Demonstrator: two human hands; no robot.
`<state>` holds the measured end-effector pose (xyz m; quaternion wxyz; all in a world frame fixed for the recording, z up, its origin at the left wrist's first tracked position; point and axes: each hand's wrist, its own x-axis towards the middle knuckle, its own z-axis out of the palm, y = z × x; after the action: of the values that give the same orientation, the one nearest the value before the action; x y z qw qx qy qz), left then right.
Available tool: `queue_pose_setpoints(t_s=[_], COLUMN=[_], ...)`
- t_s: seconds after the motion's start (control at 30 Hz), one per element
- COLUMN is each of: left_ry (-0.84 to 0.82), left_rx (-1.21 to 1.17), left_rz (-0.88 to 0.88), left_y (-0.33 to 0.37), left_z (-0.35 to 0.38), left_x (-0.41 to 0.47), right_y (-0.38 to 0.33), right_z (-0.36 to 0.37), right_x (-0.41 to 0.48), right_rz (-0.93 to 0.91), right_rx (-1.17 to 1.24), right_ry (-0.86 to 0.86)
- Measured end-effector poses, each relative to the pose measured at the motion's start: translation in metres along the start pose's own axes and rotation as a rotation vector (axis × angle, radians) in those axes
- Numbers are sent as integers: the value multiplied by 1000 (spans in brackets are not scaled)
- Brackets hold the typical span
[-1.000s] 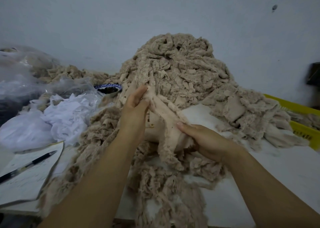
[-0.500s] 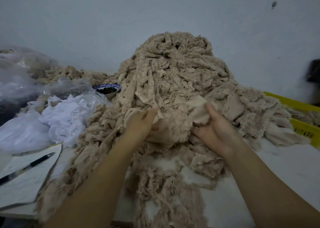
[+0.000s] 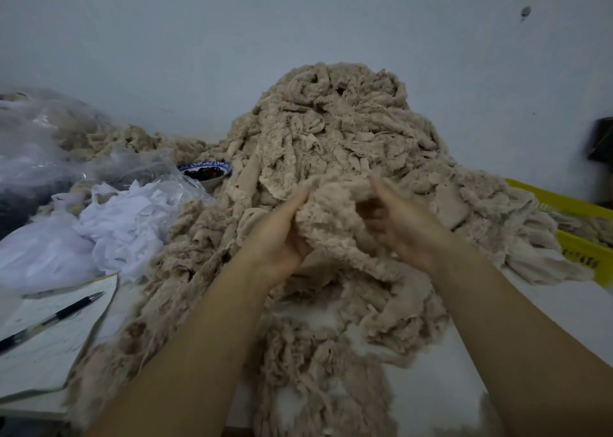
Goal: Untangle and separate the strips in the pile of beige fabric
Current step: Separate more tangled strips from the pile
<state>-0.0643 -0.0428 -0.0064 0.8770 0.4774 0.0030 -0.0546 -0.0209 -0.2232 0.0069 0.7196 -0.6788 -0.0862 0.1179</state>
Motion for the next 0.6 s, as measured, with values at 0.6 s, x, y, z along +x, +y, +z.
queue_pose_setpoints(t_s=[0.6], left_ry=[44], left_rx=[191], left_rz=[-147], left_y=[-16], left_z=[3], left_x=[-7], right_y=[22], right_z=[4], right_x=[-20], right_rz=[-198], right_rx=[-135], right_ry=[113])
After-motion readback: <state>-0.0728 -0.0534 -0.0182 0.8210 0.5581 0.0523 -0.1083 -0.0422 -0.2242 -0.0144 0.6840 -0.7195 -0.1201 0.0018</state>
